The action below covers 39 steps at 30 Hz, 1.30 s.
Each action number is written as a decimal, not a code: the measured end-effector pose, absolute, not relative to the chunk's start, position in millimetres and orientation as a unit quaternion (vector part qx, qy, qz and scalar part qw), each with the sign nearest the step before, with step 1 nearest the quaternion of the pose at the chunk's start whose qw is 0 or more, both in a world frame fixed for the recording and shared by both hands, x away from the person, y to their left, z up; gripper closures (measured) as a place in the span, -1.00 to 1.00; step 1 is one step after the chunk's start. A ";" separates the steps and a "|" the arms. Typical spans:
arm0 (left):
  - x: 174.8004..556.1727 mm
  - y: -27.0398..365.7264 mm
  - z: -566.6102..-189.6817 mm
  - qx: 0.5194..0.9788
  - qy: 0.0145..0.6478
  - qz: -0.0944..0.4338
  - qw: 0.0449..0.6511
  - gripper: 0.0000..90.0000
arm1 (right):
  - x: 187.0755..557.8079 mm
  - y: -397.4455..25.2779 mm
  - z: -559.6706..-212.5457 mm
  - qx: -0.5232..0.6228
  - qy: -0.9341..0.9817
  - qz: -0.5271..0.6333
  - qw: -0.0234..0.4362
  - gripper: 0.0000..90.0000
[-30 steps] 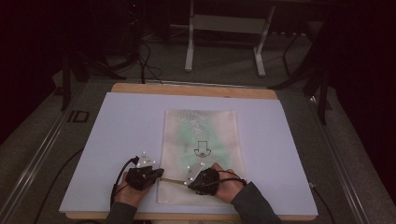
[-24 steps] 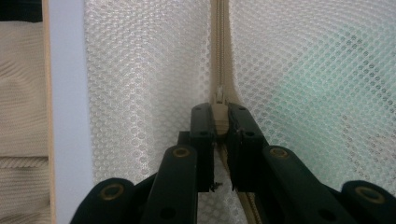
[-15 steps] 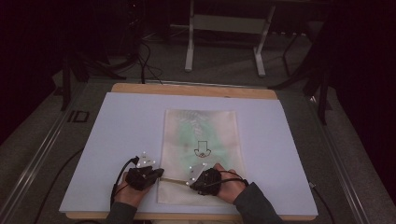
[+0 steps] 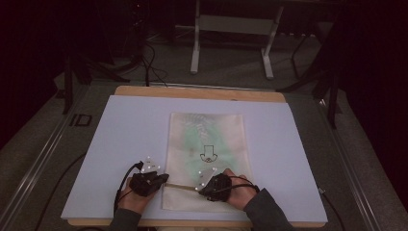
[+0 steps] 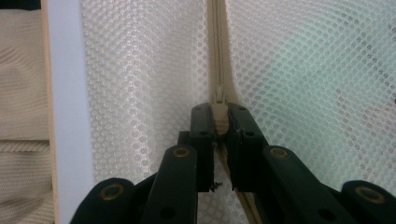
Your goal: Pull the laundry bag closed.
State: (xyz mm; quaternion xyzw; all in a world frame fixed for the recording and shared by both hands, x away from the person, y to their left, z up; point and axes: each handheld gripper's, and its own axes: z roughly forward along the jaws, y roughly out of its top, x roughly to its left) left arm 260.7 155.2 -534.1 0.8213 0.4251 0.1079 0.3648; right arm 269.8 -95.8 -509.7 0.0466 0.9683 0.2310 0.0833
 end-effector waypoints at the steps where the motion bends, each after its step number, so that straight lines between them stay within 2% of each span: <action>1: 260.5 155.1 -534.1 0.821 0.426 0.108 0.365 0.98 | 270.1 -96.6 -509.7 0.047 0.968 0.232 0.083 0.83; 39: 260.2 154.4 -534.0 0.820 0.427 0.110 0.364 0.98 | 275.3 -112.9 -507.1 0.056 0.970 0.226 0.073 0.83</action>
